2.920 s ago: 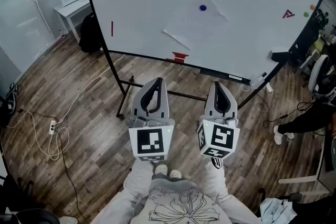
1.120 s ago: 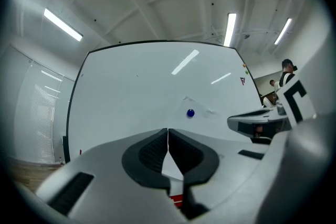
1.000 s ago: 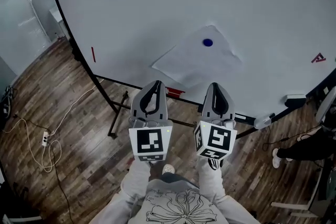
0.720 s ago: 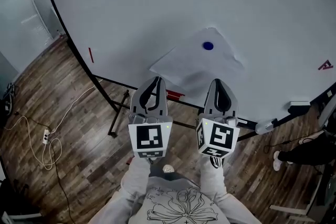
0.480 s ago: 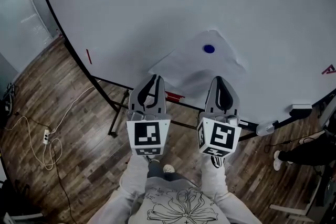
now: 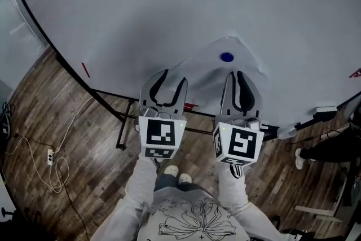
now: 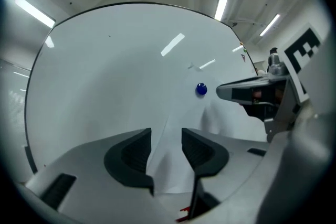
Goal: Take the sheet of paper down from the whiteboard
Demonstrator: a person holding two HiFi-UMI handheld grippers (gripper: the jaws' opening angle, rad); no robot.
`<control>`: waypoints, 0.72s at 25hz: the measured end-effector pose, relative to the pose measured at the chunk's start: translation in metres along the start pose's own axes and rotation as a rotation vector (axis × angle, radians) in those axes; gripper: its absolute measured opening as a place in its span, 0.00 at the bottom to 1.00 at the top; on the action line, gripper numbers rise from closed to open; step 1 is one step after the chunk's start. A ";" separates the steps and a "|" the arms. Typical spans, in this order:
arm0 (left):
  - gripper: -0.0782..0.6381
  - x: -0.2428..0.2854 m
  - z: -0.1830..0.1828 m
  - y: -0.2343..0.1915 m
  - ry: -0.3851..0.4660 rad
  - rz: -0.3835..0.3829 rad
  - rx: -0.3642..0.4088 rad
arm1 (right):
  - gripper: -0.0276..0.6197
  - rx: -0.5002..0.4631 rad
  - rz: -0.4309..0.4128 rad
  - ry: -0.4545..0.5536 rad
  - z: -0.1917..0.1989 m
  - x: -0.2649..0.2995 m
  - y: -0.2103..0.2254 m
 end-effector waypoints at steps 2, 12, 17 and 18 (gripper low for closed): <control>0.35 0.008 0.000 -0.003 -0.012 0.022 0.009 | 0.19 -0.022 -0.003 0.003 -0.006 0.006 -0.003; 0.35 0.027 0.008 -0.011 -0.045 0.113 0.026 | 0.29 -0.097 0.065 -0.027 -0.018 0.033 -0.011; 0.35 0.032 0.011 -0.016 -0.056 0.151 0.022 | 0.25 -0.115 0.108 -0.043 -0.021 0.037 -0.012; 0.35 0.033 0.011 -0.016 -0.063 0.165 0.023 | 0.25 -0.119 0.113 -0.044 -0.021 0.037 -0.012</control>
Point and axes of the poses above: the fingertips, and each gripper's own axes: x forward along the fingers, y to its right, z out of its underside, the point moved 8 cm from there along -x, backward along the fingers, and after that the axes turned 13 degrees about -x, right-handed, at the moved point
